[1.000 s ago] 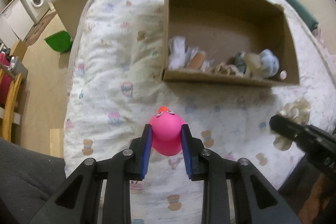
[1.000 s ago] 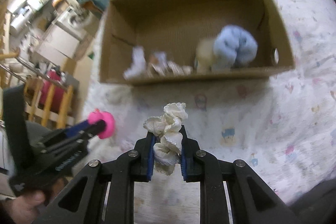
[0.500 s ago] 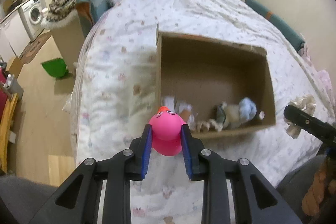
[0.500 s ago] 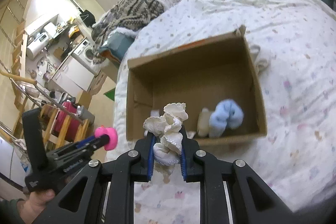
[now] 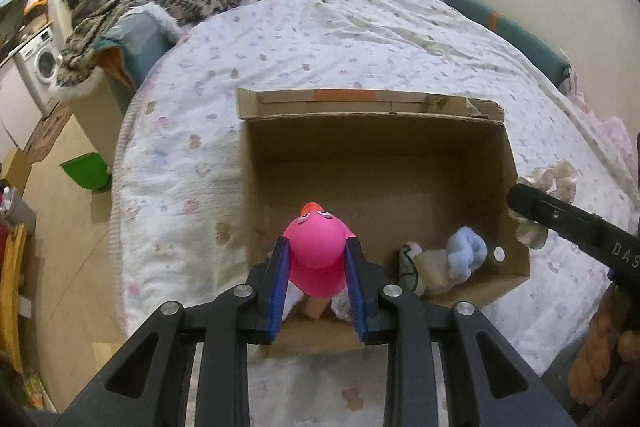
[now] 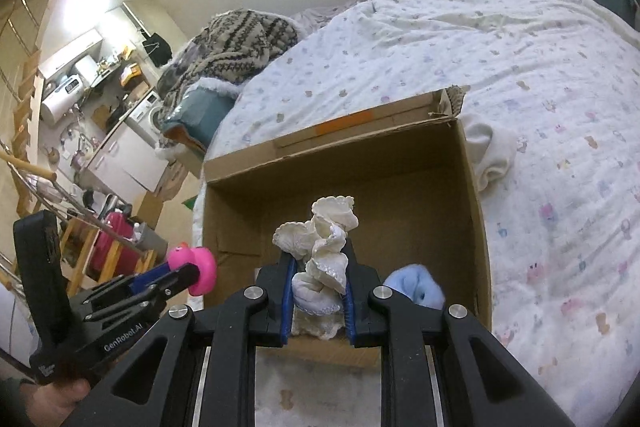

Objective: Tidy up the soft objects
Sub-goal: 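Carry the pink duck and white scrunchie into the box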

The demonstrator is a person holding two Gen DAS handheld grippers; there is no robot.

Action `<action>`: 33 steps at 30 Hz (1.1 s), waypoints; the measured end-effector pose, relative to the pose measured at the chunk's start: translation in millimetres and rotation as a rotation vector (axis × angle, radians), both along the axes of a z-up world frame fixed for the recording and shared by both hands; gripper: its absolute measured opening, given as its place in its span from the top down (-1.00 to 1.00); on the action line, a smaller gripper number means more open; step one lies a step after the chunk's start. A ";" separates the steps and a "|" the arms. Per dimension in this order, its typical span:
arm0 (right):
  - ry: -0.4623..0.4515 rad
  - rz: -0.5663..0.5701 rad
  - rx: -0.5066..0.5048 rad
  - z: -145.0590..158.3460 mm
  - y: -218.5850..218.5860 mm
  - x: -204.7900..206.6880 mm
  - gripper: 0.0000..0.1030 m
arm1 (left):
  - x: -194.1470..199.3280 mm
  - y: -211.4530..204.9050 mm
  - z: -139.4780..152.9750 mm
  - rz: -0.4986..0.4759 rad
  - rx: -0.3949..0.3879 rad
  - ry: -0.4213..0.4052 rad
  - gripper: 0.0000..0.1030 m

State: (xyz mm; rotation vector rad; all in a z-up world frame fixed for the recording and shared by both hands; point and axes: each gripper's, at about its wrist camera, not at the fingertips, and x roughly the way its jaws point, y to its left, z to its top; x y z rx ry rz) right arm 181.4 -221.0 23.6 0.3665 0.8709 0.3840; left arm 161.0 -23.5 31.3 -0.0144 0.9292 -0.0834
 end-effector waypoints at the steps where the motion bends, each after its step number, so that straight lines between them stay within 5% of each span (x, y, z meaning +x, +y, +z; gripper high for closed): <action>1: 0.004 -0.001 -0.007 -4.3 0.6 1.6 0.58 | 1.6 -1.8 -4.6 -0.004 0.006 -0.005 0.53; 5: 0.039 -0.005 -0.051 -26.2 3.7 4.1 0.58 | 5.2 -4.6 -32.4 0.006 0.092 0.000 0.53; 19: 0.194 0.019 0.004 -61.0 5.1 11.2 0.58 | 10.5 -1.2 -49.5 -0.009 -0.019 0.065 0.52; 33: 0.192 0.119 -0.076 -68.3 35.0 3.5 0.58 | 4.9 -18.2 -52.9 -0.053 0.026 0.081 0.52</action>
